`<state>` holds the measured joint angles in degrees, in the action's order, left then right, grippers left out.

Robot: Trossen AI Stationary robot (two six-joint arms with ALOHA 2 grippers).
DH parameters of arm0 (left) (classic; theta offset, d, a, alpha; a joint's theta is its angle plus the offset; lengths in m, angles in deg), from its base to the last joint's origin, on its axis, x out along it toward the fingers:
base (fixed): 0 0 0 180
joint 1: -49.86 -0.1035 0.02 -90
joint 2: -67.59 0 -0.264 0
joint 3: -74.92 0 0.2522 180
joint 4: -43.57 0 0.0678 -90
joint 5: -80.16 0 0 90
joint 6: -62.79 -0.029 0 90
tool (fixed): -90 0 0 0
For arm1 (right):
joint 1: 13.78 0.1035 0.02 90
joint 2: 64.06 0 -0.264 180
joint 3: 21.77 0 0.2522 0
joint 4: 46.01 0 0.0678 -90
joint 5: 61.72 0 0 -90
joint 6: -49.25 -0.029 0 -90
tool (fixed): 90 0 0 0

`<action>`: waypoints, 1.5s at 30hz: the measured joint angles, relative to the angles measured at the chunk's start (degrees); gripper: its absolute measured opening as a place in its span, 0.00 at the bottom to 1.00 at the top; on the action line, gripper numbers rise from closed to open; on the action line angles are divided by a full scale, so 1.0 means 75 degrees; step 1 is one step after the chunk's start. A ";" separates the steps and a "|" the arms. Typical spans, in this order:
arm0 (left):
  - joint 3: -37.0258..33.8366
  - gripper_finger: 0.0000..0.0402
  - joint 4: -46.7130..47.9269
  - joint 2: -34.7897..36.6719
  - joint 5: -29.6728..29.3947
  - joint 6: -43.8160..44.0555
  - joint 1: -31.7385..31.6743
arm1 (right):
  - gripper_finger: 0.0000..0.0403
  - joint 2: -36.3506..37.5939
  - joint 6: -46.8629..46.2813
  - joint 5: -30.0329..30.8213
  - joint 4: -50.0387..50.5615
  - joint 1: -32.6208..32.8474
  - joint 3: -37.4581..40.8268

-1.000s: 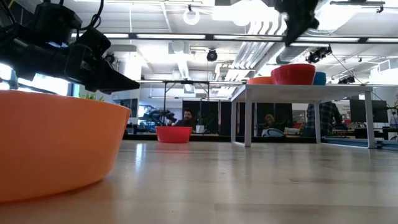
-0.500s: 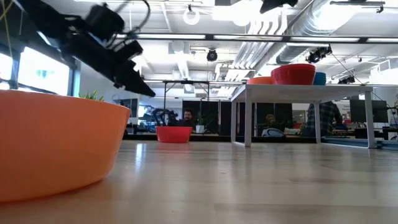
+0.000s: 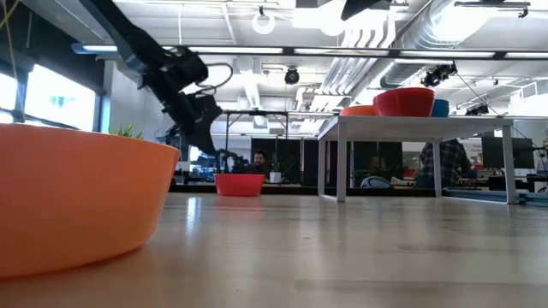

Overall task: Pick & Place Mini bowls
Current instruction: Stack the red bowl on top of the red bowl on the shelf

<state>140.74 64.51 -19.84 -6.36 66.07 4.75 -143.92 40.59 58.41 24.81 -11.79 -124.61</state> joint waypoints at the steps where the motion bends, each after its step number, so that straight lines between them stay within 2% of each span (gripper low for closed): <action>1: 0.0266 0.10 0.0277 -0.0211 0.0024 0.0018 -0.0109 | 0.00 -0.0078 -0.0102 0.0122 0.0012 0.0117 0.0000; 5: 0.1070 0.22 0.1013 -0.0920 0.0293 0.0199 -0.0302 | 0.00 -0.0316 -0.0461 0.0468 -0.0057 0.0532 0.0047; 9: 0.1418 0.31 0.1150 -0.1547 0.0234 0.0271 -0.0285 | 0.00 -0.0309 -0.0509 0.0540 -0.0657 0.0896 0.0772; 16: 0.1606 0.34 0.1134 -0.1879 0.0321 0.0488 -0.0290 | 0.00 -0.0062 -0.0444 0.0507 -0.1845 0.1299 0.2198; 21: 0.1606 0.28 0.1184 -0.1992 0.0162 0.0546 -0.0288 | 0.00 0.0220 -0.0395 0.0447 -0.2419 0.1347 0.2742; 30: 0.1619 0.02 0.1284 -0.2248 0.0501 0.0148 -0.0226 | 0.00 0.0379 -0.0392 0.0324 -0.2573 0.1344 0.2813; 34: 0.1641 0.02 0.1571 -0.2120 0.0567 0.0131 -0.0231 | 0.00 0.0379 -0.0389 0.0307 -0.2564 0.1344 0.2814; 38: 0.1662 0.01 0.2271 -0.1511 0.0497 -0.0097 -0.0093 | 0.00 0.0379 -0.0389 0.0273 -0.2508 0.1344 0.2812; 41: 0.1644 0.01 0.2756 -0.1003 0.0438 -0.0148 0.0316 | 0.00 0.0379 -0.0417 0.0175 -0.2486 0.1429 0.2812; 45: 0.1472 0.01 0.2825 -0.0425 0.0283 -0.0048 0.1334 | 0.00 0.0379 -0.0701 0.0200 -0.2223 0.1868 0.2815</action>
<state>151.78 85.70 -23.02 -4.23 65.71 14.75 -141.08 35.33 59.91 8.14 2.22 -103.50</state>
